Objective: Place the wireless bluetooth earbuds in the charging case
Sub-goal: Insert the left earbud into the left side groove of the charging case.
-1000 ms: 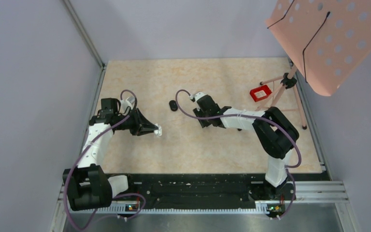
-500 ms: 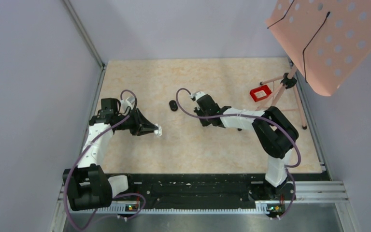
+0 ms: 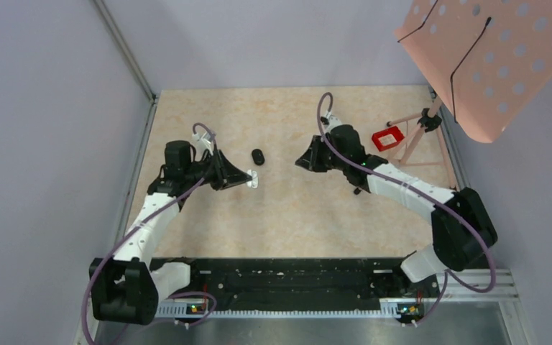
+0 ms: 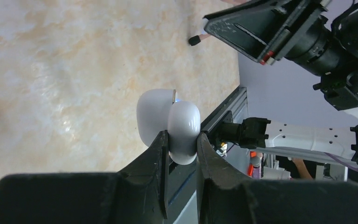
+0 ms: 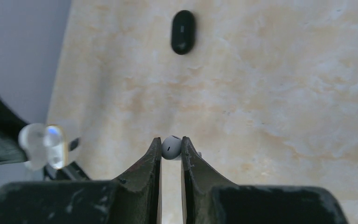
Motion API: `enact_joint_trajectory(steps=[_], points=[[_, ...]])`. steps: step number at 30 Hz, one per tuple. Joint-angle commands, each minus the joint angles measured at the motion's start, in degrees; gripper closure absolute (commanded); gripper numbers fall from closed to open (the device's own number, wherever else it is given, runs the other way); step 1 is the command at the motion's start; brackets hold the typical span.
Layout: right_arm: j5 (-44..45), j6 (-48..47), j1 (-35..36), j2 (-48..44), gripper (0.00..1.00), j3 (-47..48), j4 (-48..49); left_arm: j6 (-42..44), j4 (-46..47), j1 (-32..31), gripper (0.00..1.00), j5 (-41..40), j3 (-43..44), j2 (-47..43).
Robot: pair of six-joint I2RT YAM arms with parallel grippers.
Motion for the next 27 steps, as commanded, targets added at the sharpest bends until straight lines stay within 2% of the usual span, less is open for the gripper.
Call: enact_joint_trajectory(steps=[1, 7, 13, 22, 27], points=[[-6.47, 13.45, 0.14, -8.82, 1.0, -5.56, 11.62, -10.05, 23.65, -4.38, 1.0, -1.81, -4.77, -1.4], [-8.56, 24.53, 0.22, -15.77, 1.0, -14.09, 25.83, -18.49, 43.47, -9.34, 1.0, -7.3, -10.84, -1.33], [-7.42, 31.82, 0.43, -19.23, 1.0, -19.92, 36.7, -26.89, 54.43, -11.3, 1.0, -9.15, -14.51, 0.81], [-10.48, 38.05, 1.26, -15.77, 1.0, -22.71, 50.37, -30.25, 47.54, -12.74, 1.0, -7.39, -9.9, 3.11], [-11.55, 38.53, 2.65, -13.92, 1.0, -21.46, 52.0, -32.34, 46.96, -12.81, 1.0, -7.32, -9.52, 3.2]])
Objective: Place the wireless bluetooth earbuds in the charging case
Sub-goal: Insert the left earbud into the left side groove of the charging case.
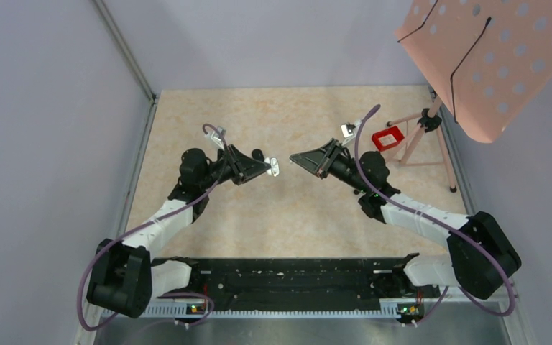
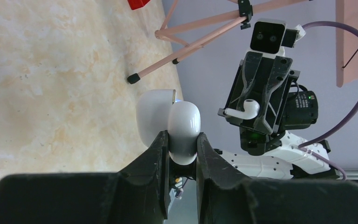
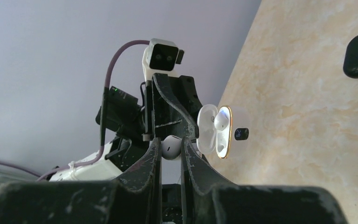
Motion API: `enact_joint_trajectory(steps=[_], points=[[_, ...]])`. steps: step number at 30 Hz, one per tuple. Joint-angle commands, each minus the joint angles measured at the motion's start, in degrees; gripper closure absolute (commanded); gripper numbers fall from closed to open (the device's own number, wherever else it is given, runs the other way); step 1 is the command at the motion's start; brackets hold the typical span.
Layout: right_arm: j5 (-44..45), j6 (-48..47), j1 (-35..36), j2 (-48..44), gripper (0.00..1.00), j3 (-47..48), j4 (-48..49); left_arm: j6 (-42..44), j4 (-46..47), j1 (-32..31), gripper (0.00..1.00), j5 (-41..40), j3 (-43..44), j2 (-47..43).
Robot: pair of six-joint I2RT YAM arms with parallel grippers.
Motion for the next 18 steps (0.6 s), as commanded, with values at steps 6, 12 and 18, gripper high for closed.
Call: enact_joint_trajectory(steps=[6, 12, 18], points=[[-1.94, 1.17, 3.14, 2.58, 1.0, 1.69, 6.54, -4.31, 1.54, -0.18, 1.0, 0.95, 2.73, 0.15], [-2.83, 0.49, 3.79, 4.42, 1.0, 2.22, 7.57, -5.76, 2.02, -0.2, 1.0, 5.88, 4.15, 3.29], [-2.21, 0.01, 4.12, 5.16, 1.0, 2.64, 7.84, -5.75, 1.52, -0.23, 1.0, 7.67, 4.95, 4.07]])
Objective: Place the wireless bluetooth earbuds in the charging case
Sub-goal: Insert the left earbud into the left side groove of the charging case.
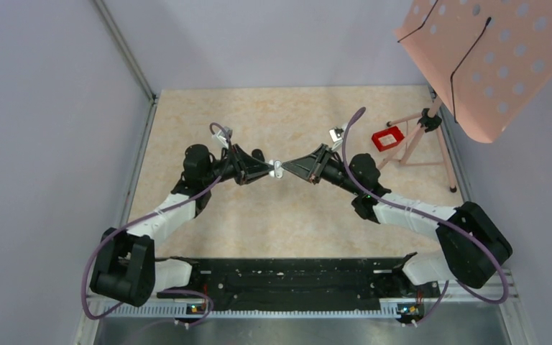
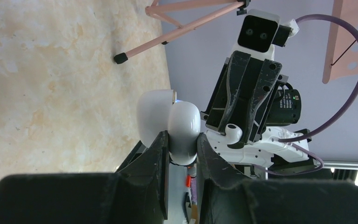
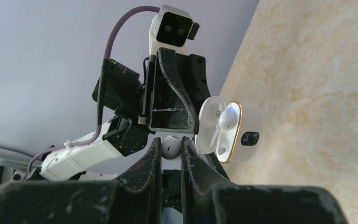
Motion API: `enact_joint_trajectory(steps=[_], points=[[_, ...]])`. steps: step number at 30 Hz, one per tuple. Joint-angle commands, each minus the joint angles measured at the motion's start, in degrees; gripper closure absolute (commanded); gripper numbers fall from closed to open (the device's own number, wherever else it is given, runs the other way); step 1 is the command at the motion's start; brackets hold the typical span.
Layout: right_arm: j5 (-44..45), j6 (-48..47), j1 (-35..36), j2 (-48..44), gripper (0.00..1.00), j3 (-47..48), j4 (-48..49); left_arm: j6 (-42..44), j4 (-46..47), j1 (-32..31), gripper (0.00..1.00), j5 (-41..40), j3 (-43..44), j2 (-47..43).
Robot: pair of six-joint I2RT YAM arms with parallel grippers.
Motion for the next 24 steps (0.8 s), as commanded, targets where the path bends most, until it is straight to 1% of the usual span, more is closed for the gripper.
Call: enact_joint_trajectory(steps=[1, 8, 13, 24], points=[[0.14, -1.17, 1.08, 0.37, 1.0, 2.71, 3.21, -0.68, 1.53, -0.18, 1.0, 2.73, 2.99, 0.13], [1.19, -1.76, 1.86, 1.29, 1.0, 2.1, 4.73, -4.41, 2.64, -0.23, 1.0, 3.26, 2.99, 0.93], [1.23, -1.5, 2.02, 1.82, 1.0, 2.21, 5.66, -4.67, 2.24, -0.16, 1.0, 3.11, 2.61, 0.85], [1.92, -1.6, 2.06, 2.87, 1.0, 1.72, 6.75, -7.87, 5.97, -0.23, 1.0, 4.0, 2.05, 1.3]])
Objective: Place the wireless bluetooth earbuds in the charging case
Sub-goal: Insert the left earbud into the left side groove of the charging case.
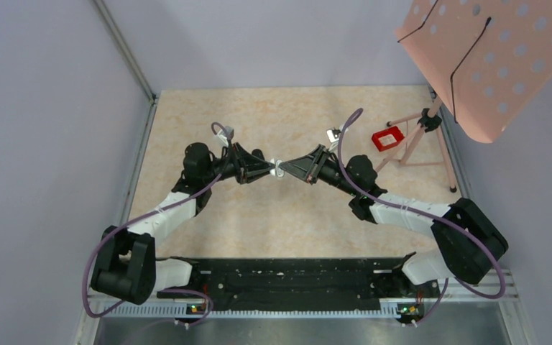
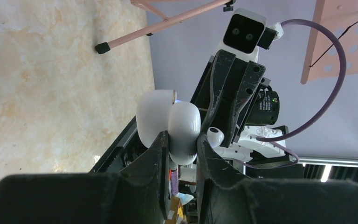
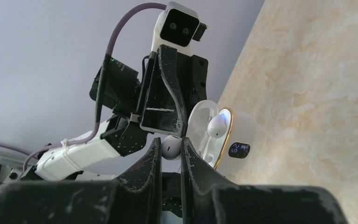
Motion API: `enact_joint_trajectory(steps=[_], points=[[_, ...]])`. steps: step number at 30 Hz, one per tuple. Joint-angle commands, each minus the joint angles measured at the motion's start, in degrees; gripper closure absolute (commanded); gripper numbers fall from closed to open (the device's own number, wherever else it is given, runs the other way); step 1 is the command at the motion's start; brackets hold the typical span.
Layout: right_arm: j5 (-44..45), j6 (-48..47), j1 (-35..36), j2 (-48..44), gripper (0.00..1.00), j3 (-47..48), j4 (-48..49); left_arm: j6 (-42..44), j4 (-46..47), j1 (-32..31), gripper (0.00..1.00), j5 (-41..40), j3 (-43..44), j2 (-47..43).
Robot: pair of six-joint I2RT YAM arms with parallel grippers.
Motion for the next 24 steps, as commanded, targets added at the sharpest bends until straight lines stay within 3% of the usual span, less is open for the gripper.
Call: enact_joint_trajectory(steps=[1, 24], points=[[0.71, -0.88, 0.69, 0.98, 1.0, 1.69, 3.97, -2.15, 5.23, -0.23, 1.0, 1.23, 0.97, 0.49], [2.01, -0.93, 0.68, 0.63, 1.0, 0.33, 3.0, -8.15, 13.77, -0.23, 1.0, 1.76, -1.17, 2.05]])
